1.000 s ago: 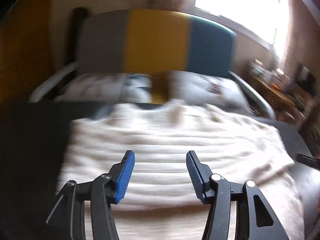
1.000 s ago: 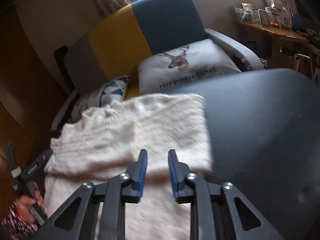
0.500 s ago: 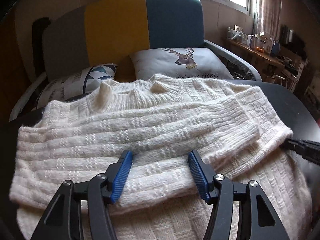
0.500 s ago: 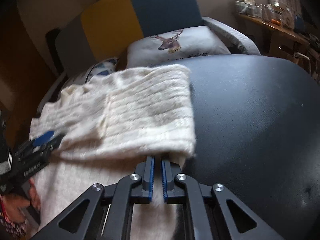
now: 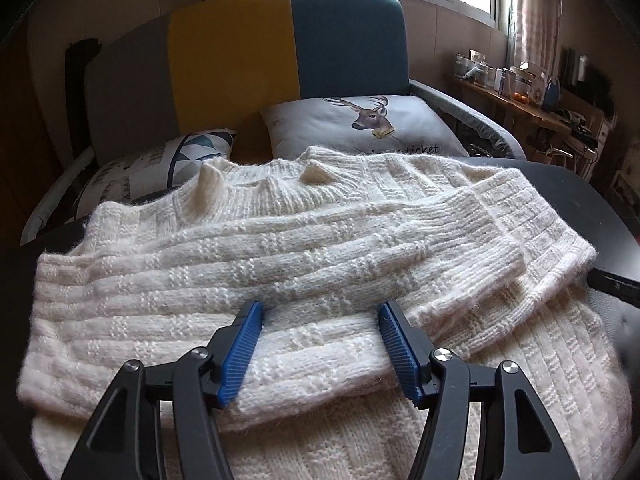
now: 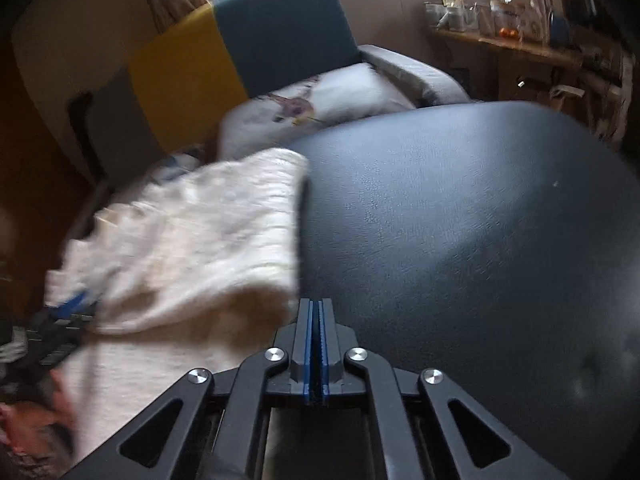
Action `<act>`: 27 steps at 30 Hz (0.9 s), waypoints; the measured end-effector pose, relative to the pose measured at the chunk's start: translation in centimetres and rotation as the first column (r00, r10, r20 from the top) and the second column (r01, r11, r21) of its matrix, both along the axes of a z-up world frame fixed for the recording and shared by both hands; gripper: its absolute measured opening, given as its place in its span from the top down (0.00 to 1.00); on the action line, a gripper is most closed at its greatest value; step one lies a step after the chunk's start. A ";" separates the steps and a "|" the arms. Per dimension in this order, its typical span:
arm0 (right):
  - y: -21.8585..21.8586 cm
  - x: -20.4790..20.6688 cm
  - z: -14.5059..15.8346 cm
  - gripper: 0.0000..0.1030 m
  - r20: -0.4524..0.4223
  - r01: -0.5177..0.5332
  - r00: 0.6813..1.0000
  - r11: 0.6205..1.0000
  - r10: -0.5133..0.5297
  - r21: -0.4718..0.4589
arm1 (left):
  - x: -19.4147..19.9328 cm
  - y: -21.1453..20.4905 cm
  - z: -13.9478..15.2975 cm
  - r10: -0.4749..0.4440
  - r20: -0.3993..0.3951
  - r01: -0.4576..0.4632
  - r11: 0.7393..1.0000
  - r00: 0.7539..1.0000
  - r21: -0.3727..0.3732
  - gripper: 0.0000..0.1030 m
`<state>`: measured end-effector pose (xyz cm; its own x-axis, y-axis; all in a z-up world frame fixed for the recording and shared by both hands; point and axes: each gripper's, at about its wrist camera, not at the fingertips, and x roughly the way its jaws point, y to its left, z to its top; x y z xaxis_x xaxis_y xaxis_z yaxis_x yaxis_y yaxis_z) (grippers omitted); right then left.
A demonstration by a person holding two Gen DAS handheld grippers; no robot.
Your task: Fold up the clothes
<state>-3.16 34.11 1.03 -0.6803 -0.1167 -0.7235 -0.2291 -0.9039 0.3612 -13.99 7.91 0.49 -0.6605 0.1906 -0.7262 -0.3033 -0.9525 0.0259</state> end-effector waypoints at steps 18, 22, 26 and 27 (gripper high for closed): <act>-2.3 -3.4 0.1 0.94 0.040 0.023 0.999 0.982 -0.031 0.187 | -0.1 -0.2 0.0 0.003 0.006 -0.003 1.000 1.000 0.023 0.38; -0.2 -3.1 -1.0 1.00 0.055 0.078 0.995 0.982 -0.089 0.173 | -0.1 -0.3 -0.1 0.003 0.005 -0.003 1.000 1.000 0.024 0.38; 0.5 -1.9 0.1 0.97 0.026 0.104 0.994 0.984 -0.108 0.142 | -0.1 -0.2 -0.1 0.003 0.003 -0.003 1.000 1.000 0.021 0.38; 0.5 -1.7 0.6 0.93 0.001 0.107 0.994 0.988 -0.108 0.116 | -0.1 -0.2 -0.2 0.004 0.002 -0.004 1.000 1.000 0.020 0.38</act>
